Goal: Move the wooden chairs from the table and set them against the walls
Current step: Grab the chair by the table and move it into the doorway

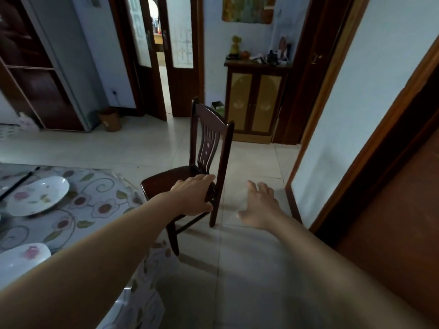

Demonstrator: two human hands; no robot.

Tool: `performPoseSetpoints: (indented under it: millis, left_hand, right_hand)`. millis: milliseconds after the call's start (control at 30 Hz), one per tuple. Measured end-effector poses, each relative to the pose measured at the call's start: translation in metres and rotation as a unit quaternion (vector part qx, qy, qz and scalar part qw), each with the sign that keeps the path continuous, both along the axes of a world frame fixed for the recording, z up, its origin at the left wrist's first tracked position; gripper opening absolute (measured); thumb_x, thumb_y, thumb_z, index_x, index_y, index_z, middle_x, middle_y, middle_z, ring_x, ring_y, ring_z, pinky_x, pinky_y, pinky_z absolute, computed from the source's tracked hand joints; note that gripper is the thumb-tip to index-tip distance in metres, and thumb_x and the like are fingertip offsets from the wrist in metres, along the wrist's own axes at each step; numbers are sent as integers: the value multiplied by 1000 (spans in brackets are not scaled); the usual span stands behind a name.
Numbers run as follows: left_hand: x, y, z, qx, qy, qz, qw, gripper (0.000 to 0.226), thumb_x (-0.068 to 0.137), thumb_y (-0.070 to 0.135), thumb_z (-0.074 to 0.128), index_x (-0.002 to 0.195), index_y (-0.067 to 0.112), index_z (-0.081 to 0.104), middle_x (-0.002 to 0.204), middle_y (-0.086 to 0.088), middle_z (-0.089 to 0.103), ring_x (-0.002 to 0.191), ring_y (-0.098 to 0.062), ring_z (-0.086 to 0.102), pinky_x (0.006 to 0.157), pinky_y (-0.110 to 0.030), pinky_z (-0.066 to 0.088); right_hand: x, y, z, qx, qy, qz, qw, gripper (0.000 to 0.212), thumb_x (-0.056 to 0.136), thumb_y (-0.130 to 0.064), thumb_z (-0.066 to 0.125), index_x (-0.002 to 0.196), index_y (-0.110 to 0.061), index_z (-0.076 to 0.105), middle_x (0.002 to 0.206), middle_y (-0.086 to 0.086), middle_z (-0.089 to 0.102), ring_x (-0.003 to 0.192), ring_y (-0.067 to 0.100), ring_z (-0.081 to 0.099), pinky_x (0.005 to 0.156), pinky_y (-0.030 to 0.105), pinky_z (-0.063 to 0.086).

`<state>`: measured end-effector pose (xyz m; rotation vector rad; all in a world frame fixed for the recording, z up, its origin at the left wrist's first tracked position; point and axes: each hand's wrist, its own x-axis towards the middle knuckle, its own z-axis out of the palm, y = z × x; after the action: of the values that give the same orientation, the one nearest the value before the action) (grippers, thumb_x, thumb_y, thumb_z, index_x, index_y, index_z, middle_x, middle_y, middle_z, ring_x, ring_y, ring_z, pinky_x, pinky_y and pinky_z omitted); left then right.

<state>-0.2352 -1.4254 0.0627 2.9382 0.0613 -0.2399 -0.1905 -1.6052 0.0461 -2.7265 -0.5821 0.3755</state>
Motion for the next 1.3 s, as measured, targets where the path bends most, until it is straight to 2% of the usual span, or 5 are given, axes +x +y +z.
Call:
performPoseSetpoints:
  millis: [267,500,733,1000,1300]
  left_hand:
    - [102,61,-7,4,-14,32,999,85,78,38,68,144,20,17,146,-6,35,130,-28,39,104,-46,34]
    - [213,137,-2,-7,-17,43,999,85,79,35,68,145,18,16,148,-8,33,134,-28,35,107,-49,32]
    - [323,180,-9,-21,-7,26,999,74,77,32,68,138,22,27,142,-5,40,129,-26,40,105,-49,34]
    - [431,205,-33,-6,-7,50,999,92,77,32,70,147,21,11,151,-4,28,135,-25,33,107,-49,32]
    - [521,235,-59,18,-17,57,998,79,83,0,54,147,22,14,155,-1,20,139,-22,23,108,-47,30]
  right_hand:
    - [112,74,-7,-13,-6,52,999,92,78,-39,67,146,-16,10,148,18,16,136,38,16,105,46,31]
    - [215,148,-3,-13,-20,40,999,96,78,-36,68,148,-18,5,152,16,13,140,35,15,108,46,28]
    - [316,192,-1,-16,-16,32,999,91,79,-35,66,146,-16,7,149,17,18,136,35,20,106,45,32]
    - [434,233,-11,-1,-20,54,998,88,83,-36,65,146,-12,9,141,19,30,129,36,30,103,45,37]
    - [517,275,-44,-20,59,80,995,80,82,-31,67,141,-12,17,130,18,42,120,34,41,91,41,42]
